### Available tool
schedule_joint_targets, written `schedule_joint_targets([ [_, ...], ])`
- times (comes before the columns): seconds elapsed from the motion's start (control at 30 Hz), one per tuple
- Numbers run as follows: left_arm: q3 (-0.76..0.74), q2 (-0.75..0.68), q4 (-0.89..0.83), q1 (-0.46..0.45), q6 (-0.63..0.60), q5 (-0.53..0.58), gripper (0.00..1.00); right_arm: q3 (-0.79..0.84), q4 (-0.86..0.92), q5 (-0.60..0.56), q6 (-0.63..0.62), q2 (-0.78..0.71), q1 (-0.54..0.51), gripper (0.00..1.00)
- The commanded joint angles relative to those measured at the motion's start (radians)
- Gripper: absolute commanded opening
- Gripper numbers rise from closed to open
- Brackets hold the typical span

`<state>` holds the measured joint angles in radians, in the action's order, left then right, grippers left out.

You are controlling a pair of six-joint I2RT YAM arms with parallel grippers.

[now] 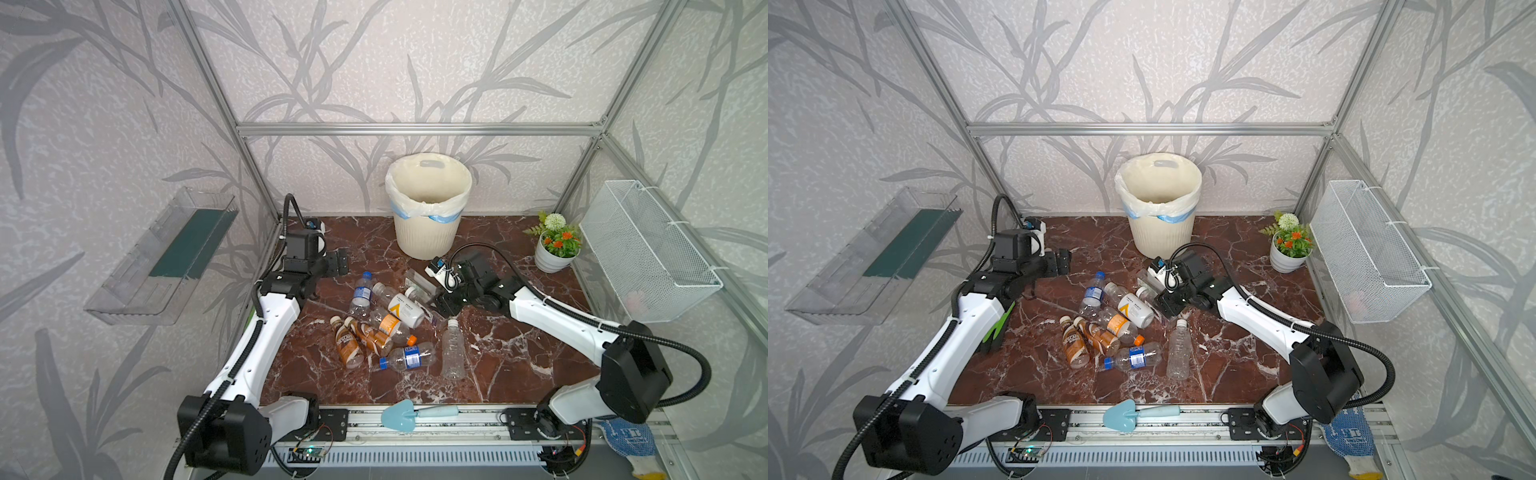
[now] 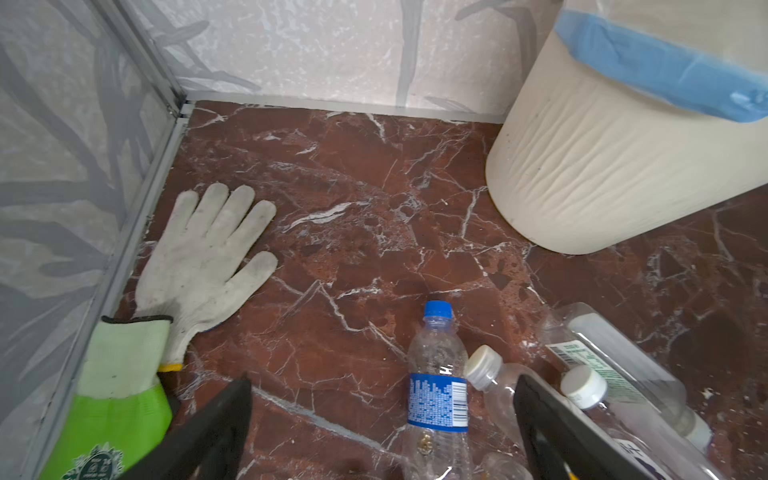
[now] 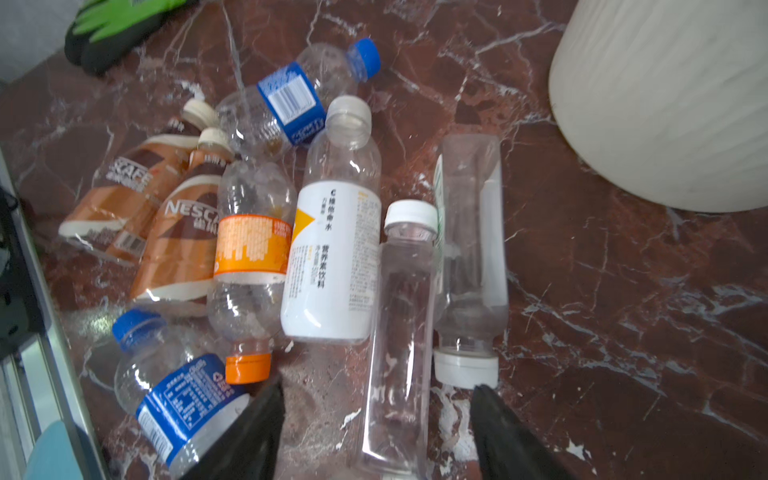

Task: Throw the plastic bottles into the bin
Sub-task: 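Grasp the clear white-capped bottle with the right gripper while the left arm withdraws, then lift the clear bottle with the right gripper up over the bin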

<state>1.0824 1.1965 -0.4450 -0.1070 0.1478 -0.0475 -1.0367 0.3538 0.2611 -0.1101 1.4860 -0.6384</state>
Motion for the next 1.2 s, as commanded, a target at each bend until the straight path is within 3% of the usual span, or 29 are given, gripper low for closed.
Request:
schedule_joint_targets([
  [0.0, 0.049, 0.033, -0.001, 0.005, 0.014, -0.05, 0.96, -0.002, 0.097, -0.032, -0.034, 0.034, -0.005, 0.65],
  [0.57, 0.048, 0.079, -0.001, 0.008, 0.043, -0.054, 0.95, -0.131, 0.183, -0.12, -0.053, 0.261, -0.096, 0.49],
  [0.97, 0.047, 0.078, -0.002, 0.012, 0.044, -0.055, 0.95, -0.152, 0.153, -0.217, -0.031, 0.296, -0.107, 0.56],
  [1.17, 0.05, 0.082, -0.002, 0.013, 0.046, -0.057, 0.95, -0.151, 0.137, -0.221, -0.006, 0.273, -0.107, 0.45],
])
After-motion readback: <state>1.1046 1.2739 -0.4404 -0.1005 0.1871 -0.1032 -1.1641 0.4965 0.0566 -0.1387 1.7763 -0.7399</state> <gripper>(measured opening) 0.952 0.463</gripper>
